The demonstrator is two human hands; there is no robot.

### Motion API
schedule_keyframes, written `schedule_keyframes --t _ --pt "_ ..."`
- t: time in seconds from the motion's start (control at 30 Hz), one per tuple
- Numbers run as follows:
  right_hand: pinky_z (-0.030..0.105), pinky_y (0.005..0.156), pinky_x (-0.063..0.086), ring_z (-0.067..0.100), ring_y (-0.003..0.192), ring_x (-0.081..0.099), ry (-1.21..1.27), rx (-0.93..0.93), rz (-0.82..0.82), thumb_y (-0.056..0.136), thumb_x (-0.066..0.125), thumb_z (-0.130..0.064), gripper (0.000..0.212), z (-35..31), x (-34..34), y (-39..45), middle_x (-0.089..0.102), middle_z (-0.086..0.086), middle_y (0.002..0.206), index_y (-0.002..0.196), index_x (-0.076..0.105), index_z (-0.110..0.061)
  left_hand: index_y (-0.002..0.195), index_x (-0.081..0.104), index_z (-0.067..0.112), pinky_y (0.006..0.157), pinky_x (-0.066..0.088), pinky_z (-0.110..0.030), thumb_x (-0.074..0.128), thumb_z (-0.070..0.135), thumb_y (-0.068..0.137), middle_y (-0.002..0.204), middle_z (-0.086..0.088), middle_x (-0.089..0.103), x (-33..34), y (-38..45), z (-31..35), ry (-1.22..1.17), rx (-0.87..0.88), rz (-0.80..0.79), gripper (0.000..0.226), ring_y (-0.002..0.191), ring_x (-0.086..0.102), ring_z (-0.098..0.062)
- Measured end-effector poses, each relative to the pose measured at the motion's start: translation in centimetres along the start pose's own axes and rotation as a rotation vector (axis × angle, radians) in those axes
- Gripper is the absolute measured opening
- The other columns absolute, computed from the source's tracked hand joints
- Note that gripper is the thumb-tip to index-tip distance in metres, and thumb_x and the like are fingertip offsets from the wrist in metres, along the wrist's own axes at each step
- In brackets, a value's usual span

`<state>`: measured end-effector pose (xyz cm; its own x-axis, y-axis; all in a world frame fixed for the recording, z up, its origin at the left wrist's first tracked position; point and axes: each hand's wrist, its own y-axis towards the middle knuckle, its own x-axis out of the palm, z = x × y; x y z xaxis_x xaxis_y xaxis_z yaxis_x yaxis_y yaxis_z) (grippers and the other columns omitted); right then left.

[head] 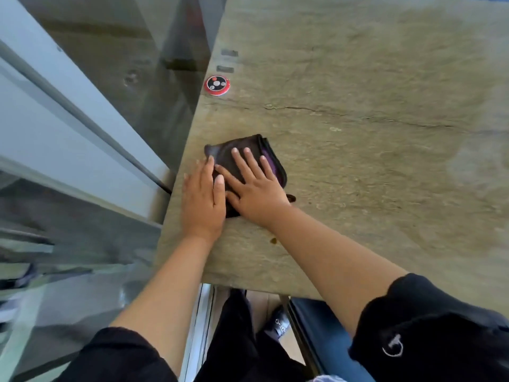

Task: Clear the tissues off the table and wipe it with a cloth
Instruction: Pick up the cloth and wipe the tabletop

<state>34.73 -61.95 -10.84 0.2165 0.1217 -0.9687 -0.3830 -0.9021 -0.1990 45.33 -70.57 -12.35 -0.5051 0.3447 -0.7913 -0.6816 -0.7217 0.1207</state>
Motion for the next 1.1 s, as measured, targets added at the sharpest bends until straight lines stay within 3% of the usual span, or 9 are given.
schedule_keyframes --t 0.1,0.2,0.3,0.4,0.47,0.53,0.6,0.7,1.1 --pt "0.042 0.121 -0.003 0.019 0.149 -0.004 -0.051 -0.151 0.042 0.094 0.011 -0.057 0.058 3.8 -0.1 -1.7 -0.003 -0.001 0.162 0.150 0.006 -0.042 0.144 0.043 0.016 0.117 0.021 -0.047 0.024 0.043 0.098 0.149 -0.015 0.039 0.3 -0.1 -0.7 0.177 0.115 -0.004 0.056 0.141 0.032 -0.029" --pt "0.041 0.120 -0.007 0.018 0.149 -0.010 0.008 0.136 0.024 0.097 0.017 -0.057 0.058 7.2 -0.8 -2.3 -0.009 -0.002 0.162 0.151 0.003 -0.042 0.140 0.048 0.027 0.116 0.020 -0.049 0.029 0.047 0.097 0.147 -0.014 0.038 1.0 0.2 0.0 0.347 0.087 -0.014 0.051 0.139 0.033 -0.032" --pt "0.039 0.119 -0.007 0.019 0.148 -0.012 0.262 0.207 -0.027 0.101 0.030 -0.048 0.056 7.2 -2.1 -2.7 -0.008 0.000 0.162 0.152 0.012 -0.036 0.130 0.057 0.024 0.113 0.026 -0.049 0.030 0.046 0.094 0.141 -0.012 0.042 1.1 1.1 2.2 0.160 -0.093 0.068 0.050 0.132 0.037 -0.032" --pt "0.029 0.120 0.007 0.012 0.149 0.006 0.629 0.297 0.203 0.102 0.039 -0.028 0.043 8.0 -2.7 -4.8 0.020 -0.004 0.160 0.145 0.040 -0.025 0.129 0.057 0.014 0.114 0.029 -0.045 0.042 0.027 0.091 0.141 -0.014 0.044 2.8 2.5 6.3 0.073 0.195 0.032 0.042 0.136 0.037 -0.031" --pt "0.031 0.121 0.008 0.013 0.149 0.007 0.538 0.549 0.370 0.102 0.035 -0.024 0.043 9.2 -1.7 -7.2 0.025 -0.003 0.158 0.145 0.041 -0.022 0.134 0.053 0.012 0.117 0.023 -0.047 0.040 0.024 0.093 0.147 -0.013 0.042 5.0 3.3 9.4 0.125 0.462 -0.148 0.045 0.142 0.031 -0.031" --pt "0.033 0.121 -0.002 0.017 0.150 -0.001 0.377 0.695 0.356 0.103 0.029 -0.027 0.047 10.1 -0.2 -9.2 0.018 -0.003 0.161 0.149 0.031 -0.021 0.147 0.038 0.022 0.120 0.011 -0.051 0.029 0.039 0.097 0.159 -0.009 0.024 7.1 3.6 11.4 0.286 0.552 -0.327 0.053 0.148 0.016 -0.028" --pt "0.034 0.120 -0.008 0.018 0.149 -0.007 0.304 0.664 0.309 0.103 0.024 -0.032 0.050 10.4 1.1 -10.0 0.009 -0.004 0.162 0.152 0.021 -0.023 0.151 0.016 0.038 0.118 -0.005 -0.055 0.020 0.053 0.098 0.163 0.002 0.000 8.8 3.8 11.7 0.432 0.491 -0.420 0.055 0.150 -0.004 -0.022" --pt "0.036 0.121 -0.007 0.018 0.149 -0.007 0.310 0.666 0.329 0.103 0.021 -0.035 0.050 10.6 1.3 -9.3 0.009 -0.003 0.162 0.152 0.022 -0.022 0.150 0.002 0.045 0.113 -0.009 -0.061 0.018 0.062 0.095 0.163 0.006 -0.009 8.8 4.2 10.8 0.502 0.421 -0.383 0.059 0.149 -0.010 -0.022" --pt "0.035 0.121 -0.008 0.017 0.149 -0.007 0.405 0.615 0.306 0.104 0.021 -0.037 0.051 11.1 1.0 -10.3 0.009 -0.004 0.162 0.152 0.024 -0.022 0.153 0.000 0.033 0.115 -0.004 -0.063 0.008 0.058 0.091 0.163 0.004 -0.006 1.2 -6.3 3.9 0.537 0.029 -0.257 0.068 0.150 -0.007 -0.022"
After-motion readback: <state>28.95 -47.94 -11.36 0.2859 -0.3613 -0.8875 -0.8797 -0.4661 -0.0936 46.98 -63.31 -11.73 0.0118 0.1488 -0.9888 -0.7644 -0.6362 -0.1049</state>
